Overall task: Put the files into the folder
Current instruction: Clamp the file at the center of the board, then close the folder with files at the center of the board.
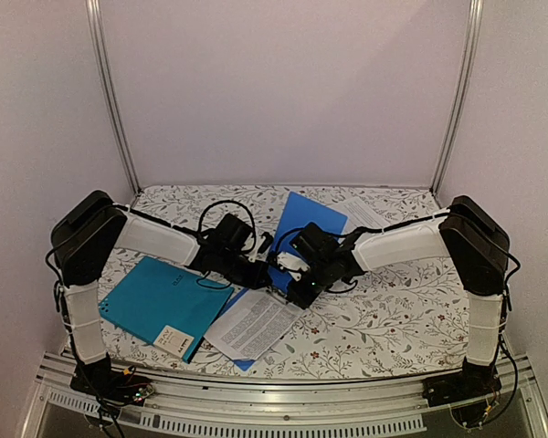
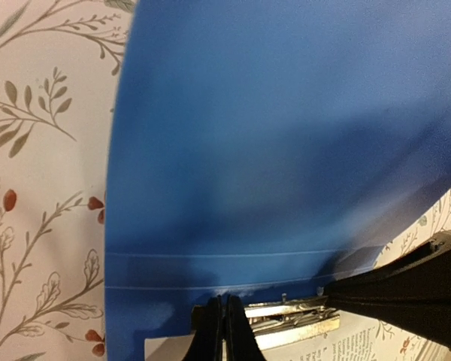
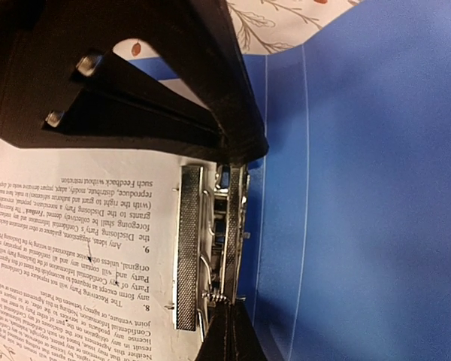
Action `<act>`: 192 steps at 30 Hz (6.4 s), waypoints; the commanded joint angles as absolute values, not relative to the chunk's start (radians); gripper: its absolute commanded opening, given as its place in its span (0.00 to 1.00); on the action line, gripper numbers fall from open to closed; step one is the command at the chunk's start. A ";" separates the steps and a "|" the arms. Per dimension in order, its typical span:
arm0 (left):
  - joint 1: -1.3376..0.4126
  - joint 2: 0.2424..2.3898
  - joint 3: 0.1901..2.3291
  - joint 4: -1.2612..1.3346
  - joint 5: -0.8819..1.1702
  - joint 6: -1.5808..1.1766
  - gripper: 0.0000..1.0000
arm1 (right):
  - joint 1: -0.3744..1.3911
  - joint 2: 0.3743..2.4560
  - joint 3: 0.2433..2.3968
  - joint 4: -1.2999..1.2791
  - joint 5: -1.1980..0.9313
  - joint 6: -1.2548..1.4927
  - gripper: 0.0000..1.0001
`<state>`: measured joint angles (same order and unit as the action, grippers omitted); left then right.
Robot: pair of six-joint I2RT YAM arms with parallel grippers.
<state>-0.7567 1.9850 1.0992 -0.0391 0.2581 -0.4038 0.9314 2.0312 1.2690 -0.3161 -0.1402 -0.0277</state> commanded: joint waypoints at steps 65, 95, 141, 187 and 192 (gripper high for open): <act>-0.655 1.957 1.025 0.040 0.454 -0.526 0.12 | 0.954 2.157 1.203 -0.564 -0.147 -0.091 0.00; -0.632 1.887 0.888 0.246 0.531 -0.641 0.23 | 0.958 2.166 1.199 -0.559 -0.152 -0.077 0.00; -0.574 2.069 0.707 0.827 0.739 -1.044 0.00 | 0.971 2.178 1.198 -0.559 -0.146 -0.065 0.00; -0.551 1.897 1.149 -0.021 0.506 -0.268 0.99 | 0.869 1.931 1.309 -0.727 -0.048 -0.174 0.67; -0.551 1.870 1.114 0.028 0.498 -0.288 1.00 | 0.869 1.813 1.261 -0.662 -0.043 -0.098 0.74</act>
